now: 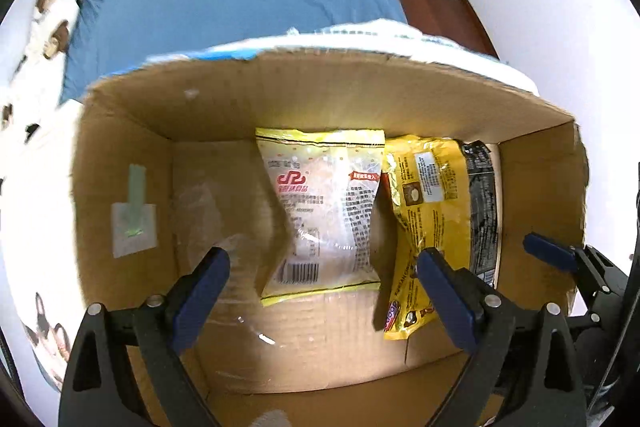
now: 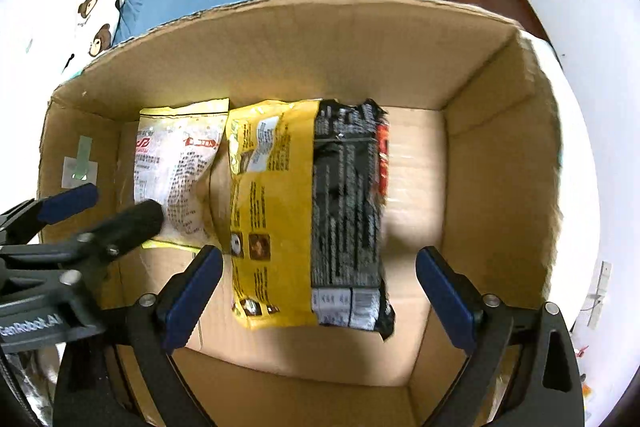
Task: Organize snacks
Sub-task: 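Carry both bags into the cardboard box and open both tools to release, then withdraw both tools from the box back toward the snacks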
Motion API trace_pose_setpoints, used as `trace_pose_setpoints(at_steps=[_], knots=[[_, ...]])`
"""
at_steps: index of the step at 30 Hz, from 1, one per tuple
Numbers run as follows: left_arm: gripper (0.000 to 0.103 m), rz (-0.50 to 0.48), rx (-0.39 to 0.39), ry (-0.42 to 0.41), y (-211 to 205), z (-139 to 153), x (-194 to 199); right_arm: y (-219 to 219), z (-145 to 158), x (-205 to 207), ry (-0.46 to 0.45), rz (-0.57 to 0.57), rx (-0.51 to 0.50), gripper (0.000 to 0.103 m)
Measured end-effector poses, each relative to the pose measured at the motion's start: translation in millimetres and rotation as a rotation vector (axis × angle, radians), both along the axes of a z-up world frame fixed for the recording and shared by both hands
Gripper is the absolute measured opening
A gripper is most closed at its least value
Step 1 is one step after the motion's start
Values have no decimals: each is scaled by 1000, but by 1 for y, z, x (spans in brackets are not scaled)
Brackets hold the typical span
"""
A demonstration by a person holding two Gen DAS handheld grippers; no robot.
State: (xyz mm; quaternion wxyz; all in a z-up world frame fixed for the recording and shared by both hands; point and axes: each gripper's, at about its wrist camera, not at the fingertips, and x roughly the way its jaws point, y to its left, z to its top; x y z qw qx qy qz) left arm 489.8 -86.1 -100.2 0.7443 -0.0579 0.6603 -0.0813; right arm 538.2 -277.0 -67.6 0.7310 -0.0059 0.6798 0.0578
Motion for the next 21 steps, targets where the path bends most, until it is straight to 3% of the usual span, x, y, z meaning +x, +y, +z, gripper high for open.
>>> trace_pose_setpoints(at_steps=[9,11,21], knots=[[96,14,51,-158,-5,52,-57,-13,50,-61,-111,12,-17,99],[96,14,59,-178,-7,44,-58,-9,63,-74,-135,14,-20,99],[96,23,62,-277,-12,74,-108,5,98,-121,-234,32,-1,99]])
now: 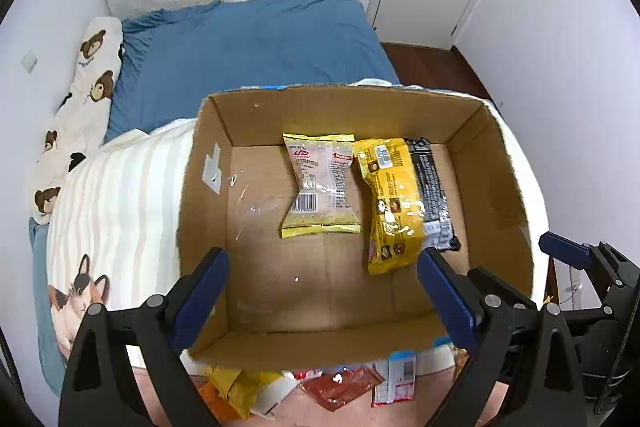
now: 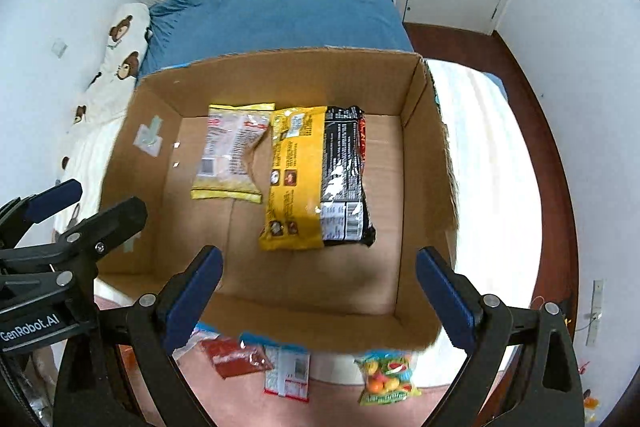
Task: Organize snacks
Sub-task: 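Withdraw both tools from the box back toward the snacks, then grasp the panda-print orange packet with left tool while right tool grasps white nitz cookie bag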
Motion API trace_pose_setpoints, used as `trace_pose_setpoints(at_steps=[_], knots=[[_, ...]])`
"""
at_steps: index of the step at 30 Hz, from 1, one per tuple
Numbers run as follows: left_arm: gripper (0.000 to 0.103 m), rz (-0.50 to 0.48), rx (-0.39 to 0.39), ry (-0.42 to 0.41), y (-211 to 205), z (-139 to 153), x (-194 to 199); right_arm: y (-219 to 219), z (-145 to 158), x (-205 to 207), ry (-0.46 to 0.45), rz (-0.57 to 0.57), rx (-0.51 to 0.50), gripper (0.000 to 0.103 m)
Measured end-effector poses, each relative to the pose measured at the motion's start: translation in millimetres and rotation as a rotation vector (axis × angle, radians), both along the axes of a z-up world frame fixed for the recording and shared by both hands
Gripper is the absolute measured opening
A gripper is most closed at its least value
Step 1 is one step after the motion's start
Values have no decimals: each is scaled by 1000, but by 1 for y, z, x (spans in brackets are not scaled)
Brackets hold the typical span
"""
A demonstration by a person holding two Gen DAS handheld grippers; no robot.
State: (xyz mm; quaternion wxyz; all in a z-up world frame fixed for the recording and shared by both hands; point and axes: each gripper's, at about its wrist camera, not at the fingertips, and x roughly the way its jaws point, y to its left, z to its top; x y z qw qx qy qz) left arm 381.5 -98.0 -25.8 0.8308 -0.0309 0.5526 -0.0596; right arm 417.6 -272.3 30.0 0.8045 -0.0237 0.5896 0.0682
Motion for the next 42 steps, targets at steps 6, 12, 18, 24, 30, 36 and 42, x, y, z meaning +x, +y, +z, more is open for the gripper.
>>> trace_pose_setpoints(at_steps=[6,12,18,24,30,36,42], knots=[[96,3,-17,-34,4,21,-31,0,24,-33,-36,12,25,99],[96,6,-25,-76,12,39,-65,1,47,-71,-71,22,45,99],[96,5,-39,-99,18,50,-96,-1,59,-105,-86,20,89,99],[96,-3,-45,-120,25,50,-152,-18,42,-149,-22,-18,177,99],[96,-71,35,69,27,-25,-208,-49,-17,-210,142,-115,232,99],[96,-101,-4,486,28,-151,-252,-84,-84,-258,314,-240,236,99],[95,14,-212,714,35,-220,-257,-120,-147,-279,411,-431,257,99]])
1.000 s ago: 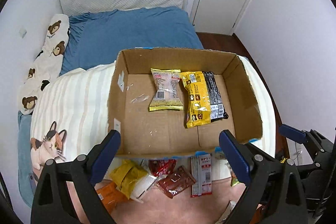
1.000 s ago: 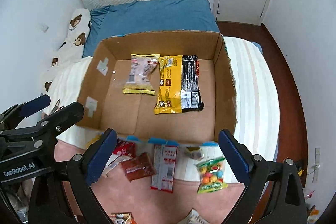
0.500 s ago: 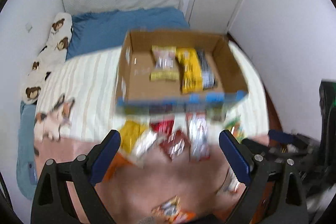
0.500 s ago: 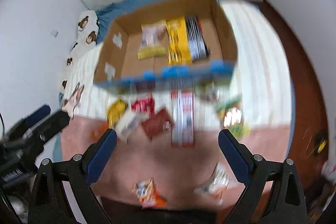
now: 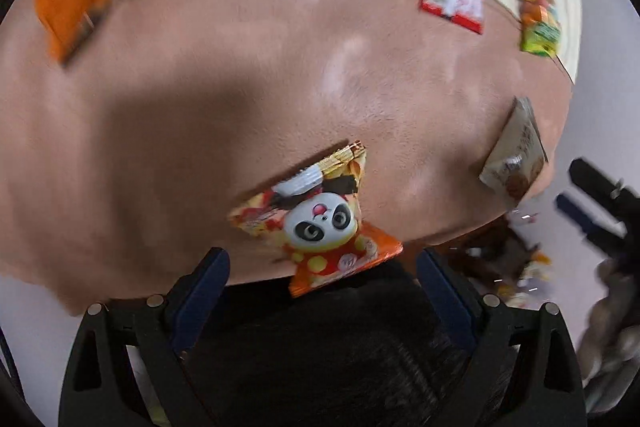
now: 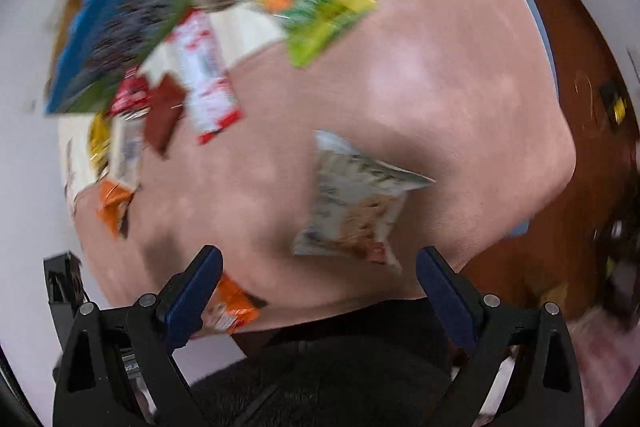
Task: Organize snacks
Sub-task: 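Grasp the panda-print orange packet with left tool while right tool grasps white nitz cookie bag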
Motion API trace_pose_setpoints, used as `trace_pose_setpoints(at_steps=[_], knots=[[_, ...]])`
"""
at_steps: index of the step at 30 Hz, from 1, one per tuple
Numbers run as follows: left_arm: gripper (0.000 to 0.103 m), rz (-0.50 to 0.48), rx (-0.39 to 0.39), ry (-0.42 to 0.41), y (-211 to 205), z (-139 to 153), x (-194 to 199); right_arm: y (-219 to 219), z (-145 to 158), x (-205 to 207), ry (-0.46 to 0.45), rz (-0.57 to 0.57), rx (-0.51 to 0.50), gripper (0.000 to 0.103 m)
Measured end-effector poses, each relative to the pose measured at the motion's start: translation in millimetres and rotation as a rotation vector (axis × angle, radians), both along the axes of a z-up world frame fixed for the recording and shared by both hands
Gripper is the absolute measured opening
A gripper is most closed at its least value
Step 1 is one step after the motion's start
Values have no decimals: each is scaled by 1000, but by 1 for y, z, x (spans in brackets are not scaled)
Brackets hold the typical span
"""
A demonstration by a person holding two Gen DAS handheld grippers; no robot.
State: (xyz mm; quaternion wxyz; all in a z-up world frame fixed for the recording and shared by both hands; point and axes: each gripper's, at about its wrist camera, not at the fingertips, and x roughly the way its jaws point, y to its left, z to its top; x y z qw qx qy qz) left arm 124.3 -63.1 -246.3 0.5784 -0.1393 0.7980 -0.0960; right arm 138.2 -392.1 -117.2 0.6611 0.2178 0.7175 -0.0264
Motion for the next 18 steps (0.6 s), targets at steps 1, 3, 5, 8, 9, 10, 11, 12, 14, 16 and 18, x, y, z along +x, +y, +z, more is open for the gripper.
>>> trace_pose_setpoints(at_steps=[1,3,5,8,9,10,11,12,14,16,18], knots=[[95,22,-10,16,0,-8,1,-5,-9,-1,11,-27,-2,99],[95,68,-26,46,-3,-25,4,-11,-26,2,31,-64,-2,99],[76,82,-25,60,-7,-37,5,-14,-40,8,48,-96,1,99],[61,88,-19,85,-14,-52,3,-14,-58,12,73,-120,8,89],[60,92,-15,81,-15,-54,2,-13,-62,13,79,-121,10,76],[58,88,-9,74,-16,-53,3,-10,-65,14,86,-111,-4,70],[55,84,-5,69,-16,-52,3,-7,-67,14,83,-101,-21,64],[54,77,1,56,-18,-49,5,-5,-66,16,71,-92,-29,57],[50,55,18,6,-20,-39,14,3,-63,22,55,-51,-36,55],[50,33,40,-50,-24,-28,24,15,-57,29,29,6,-32,54],[50,14,63,-110,-26,-17,40,27,-51,36,7,57,-42,54]])
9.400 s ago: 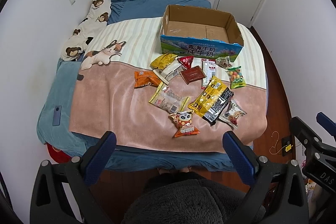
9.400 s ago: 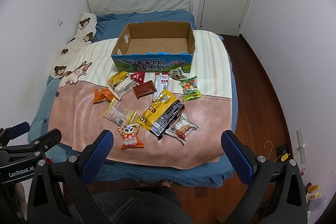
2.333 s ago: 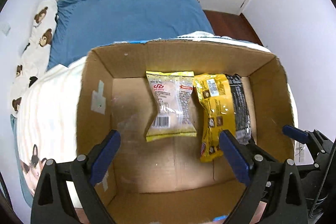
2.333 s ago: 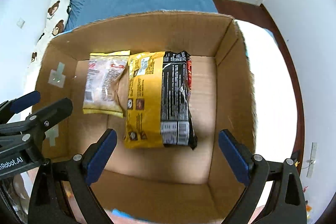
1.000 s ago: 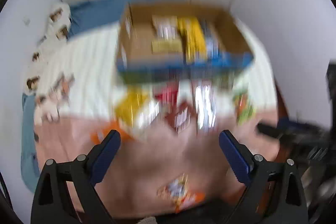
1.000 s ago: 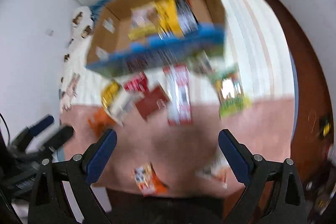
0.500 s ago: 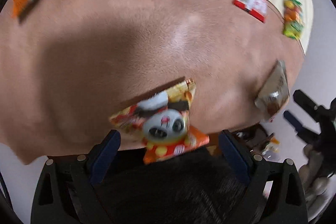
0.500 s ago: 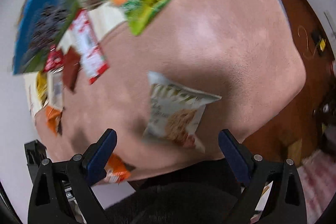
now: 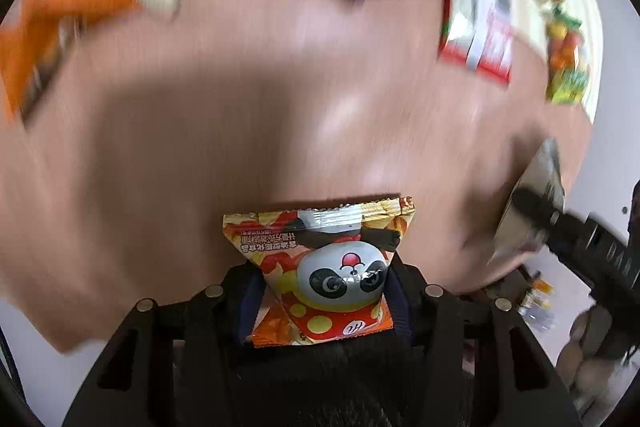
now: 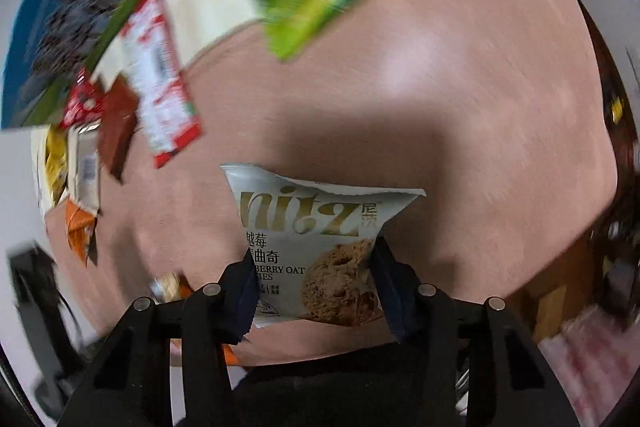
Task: Organize snacks
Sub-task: 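Grasp the panda-print orange packet with left tool while right tool grasps white nitz cookie bag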
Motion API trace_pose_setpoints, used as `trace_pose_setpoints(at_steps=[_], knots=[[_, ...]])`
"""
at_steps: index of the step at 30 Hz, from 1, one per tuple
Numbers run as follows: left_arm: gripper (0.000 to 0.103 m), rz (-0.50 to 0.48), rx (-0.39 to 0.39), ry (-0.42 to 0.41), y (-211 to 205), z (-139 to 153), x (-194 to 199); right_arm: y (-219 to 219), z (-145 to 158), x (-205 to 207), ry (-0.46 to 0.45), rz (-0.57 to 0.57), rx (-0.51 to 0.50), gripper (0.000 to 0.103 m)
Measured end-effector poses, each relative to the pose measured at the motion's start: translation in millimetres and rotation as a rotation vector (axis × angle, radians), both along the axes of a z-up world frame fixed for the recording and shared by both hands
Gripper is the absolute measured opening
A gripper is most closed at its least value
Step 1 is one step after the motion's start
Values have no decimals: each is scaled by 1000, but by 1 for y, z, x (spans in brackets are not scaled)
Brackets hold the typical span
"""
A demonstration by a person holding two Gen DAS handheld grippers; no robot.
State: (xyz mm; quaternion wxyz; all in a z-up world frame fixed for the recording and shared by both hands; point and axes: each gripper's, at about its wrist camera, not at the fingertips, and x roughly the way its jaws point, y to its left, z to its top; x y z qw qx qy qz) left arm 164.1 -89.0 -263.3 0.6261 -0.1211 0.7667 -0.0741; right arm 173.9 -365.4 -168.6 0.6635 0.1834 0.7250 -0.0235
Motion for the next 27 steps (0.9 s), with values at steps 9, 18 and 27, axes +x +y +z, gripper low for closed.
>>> trace_pose_setpoints(at_steps=[9,18,27], knots=[[53,-57,50,-122,-3,23,64,54,-2,46,0,220,-27,65],[62,28,-20,-25,20,-12,33,57,-6,36,22,201,-2,89],[52,5,79,-103,-39,-4,44,63,-10,29,1,207,-69,72]])
